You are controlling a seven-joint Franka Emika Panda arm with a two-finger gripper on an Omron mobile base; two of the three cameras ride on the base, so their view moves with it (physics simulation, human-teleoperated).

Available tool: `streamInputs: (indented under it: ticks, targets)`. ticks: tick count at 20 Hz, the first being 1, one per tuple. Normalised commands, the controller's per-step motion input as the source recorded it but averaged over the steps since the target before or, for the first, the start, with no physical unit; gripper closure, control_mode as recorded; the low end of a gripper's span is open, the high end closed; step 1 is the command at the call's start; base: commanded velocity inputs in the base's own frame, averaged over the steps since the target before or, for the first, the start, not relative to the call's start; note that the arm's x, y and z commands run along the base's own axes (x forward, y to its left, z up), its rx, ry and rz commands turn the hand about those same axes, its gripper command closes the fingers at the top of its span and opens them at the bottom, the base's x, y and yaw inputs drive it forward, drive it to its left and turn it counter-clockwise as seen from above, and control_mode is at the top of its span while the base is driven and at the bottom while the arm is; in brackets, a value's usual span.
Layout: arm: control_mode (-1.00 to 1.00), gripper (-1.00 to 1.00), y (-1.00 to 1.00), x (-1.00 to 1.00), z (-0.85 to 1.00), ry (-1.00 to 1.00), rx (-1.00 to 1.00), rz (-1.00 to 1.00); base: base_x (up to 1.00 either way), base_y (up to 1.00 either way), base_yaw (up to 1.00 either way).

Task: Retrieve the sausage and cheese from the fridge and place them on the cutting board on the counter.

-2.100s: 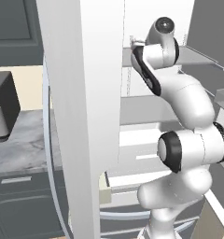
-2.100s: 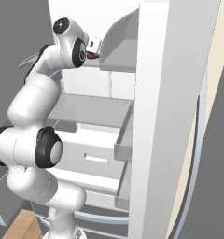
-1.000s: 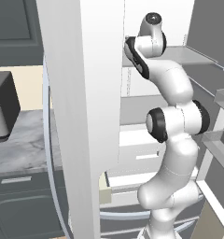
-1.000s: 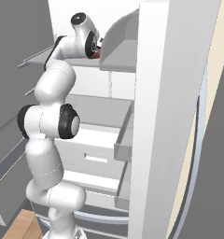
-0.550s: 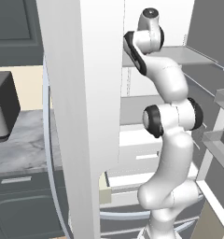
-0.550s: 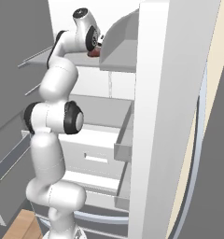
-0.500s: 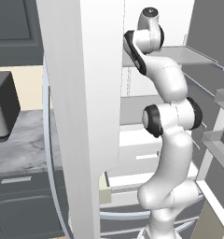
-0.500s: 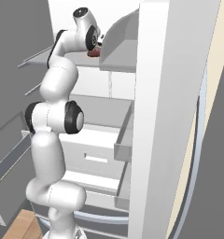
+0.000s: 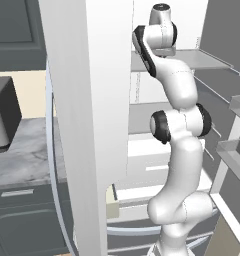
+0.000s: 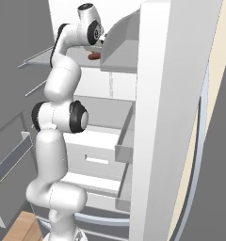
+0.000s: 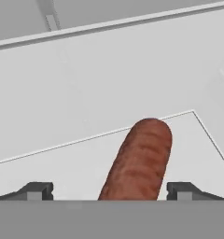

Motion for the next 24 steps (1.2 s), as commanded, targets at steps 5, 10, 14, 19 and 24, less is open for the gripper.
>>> streamInputs:
  ticks: [5, 10, 14, 19, 24]
  targets:
    - [-1.00, -1.00, 0.06, -0.17, -0.53, -0.01, 0.02, 0.00, 0.00, 0.00, 0.00]
    - [-1.00, 1.00, 0.13, -0.41, -0.58, -0.06, 0.00, 0.01, 0.00, 0.00, 0.00]
    - [-1.00, 1.00, 0.07, -0.57, -0.63, -0.09, 0.00, 0.02, 0.00, 0.00, 0.00]
    - [-1.00, 1.00, 0.13, -0.77, -0.70, -0.17, 0.00, 0.01, 0.00, 0.00, 0.00]
    - [-1.00, 1.00, 0.18, -0.86, -0.62, -0.15, 0.00, 0.05, 0.00, 0.00, 0.00]
